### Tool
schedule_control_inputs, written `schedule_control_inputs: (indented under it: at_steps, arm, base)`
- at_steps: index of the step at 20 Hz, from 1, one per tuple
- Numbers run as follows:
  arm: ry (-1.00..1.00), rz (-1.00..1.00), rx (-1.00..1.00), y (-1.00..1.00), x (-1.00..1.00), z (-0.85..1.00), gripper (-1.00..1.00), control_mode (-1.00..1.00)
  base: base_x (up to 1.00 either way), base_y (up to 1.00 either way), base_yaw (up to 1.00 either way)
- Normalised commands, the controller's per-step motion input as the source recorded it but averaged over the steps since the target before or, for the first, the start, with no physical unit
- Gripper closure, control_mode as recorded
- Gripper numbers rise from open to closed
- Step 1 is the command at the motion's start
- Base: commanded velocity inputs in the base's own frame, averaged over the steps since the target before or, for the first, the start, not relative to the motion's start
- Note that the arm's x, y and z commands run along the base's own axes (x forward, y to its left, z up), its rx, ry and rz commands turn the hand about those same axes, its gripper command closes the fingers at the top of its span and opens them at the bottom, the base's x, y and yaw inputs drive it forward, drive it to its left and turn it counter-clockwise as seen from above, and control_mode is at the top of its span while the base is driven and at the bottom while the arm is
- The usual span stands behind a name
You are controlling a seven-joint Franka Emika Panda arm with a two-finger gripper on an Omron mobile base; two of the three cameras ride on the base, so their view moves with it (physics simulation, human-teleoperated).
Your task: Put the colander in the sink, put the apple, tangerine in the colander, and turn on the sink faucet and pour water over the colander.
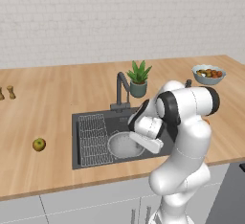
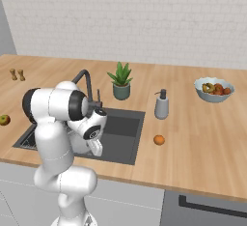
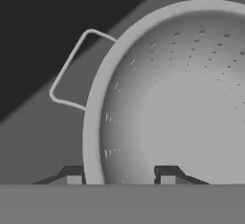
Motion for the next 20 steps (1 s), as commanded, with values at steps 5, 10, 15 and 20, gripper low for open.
schedule_control_inputs:
  at_steps: [5,10,15,20]
  arm:
    - [0.0,0.0,0.0,0.0,0.0,0.1,-1.0,-1.0]
    - [0.0,-0.06,0.0,-0.2,0.0,0.63,-1.0,-1.0]
    - [0.01,-0.13,0.0,-0.43,-0.09,0.84,-1.0,-1.0]
    - [0.06,-0.19,0.0,-0.4,-0.15,0.95,-1.0,-1.0]
  base:
    - [0.0,0.0,0.0]
    - [0.0,0.0,0.0]
    - [0.0,0.0,0.0]
    - [0.0,0.0,0.0]
